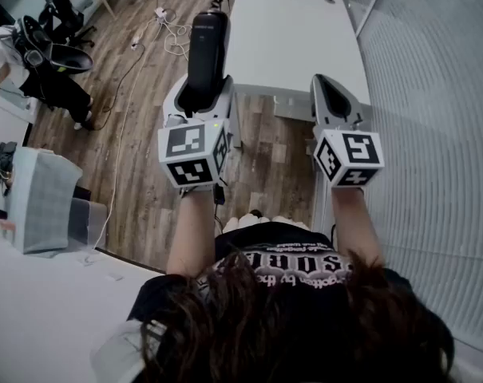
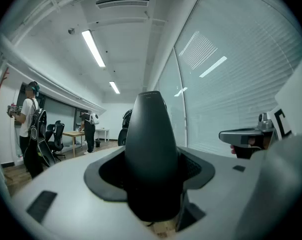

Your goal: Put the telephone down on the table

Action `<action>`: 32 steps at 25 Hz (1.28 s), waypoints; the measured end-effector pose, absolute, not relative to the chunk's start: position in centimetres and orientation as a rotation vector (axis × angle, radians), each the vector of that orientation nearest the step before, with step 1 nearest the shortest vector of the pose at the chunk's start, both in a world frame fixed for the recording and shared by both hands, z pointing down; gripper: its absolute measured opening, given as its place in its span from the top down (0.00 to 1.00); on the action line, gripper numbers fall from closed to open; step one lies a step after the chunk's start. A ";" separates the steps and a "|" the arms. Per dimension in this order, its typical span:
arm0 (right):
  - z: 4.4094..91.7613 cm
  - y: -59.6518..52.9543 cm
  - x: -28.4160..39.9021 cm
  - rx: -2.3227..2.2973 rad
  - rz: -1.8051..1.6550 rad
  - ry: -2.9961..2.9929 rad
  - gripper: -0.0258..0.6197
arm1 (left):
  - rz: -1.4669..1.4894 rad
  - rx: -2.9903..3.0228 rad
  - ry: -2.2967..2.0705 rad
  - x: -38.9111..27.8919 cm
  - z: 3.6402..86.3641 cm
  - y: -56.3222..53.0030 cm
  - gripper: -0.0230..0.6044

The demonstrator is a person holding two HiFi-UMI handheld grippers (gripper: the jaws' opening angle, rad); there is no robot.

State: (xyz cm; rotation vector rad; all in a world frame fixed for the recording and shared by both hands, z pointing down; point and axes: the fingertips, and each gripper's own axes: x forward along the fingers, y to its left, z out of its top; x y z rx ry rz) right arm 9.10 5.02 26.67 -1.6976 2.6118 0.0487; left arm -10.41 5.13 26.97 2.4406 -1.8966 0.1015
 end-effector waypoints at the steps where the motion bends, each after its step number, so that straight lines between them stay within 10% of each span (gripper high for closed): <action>1: 26.7 5.0 9.1 -1.693 0.045 2.612 0.92 | 0.097 2.445 -1.899 -10.3 26.8 5.1 0.53; 32: 28.5 0.0 7.4 -1.655 -0.011 2.633 0.91 | 0.158 2.408 -1.832 -12.0 30.6 -0.5 0.53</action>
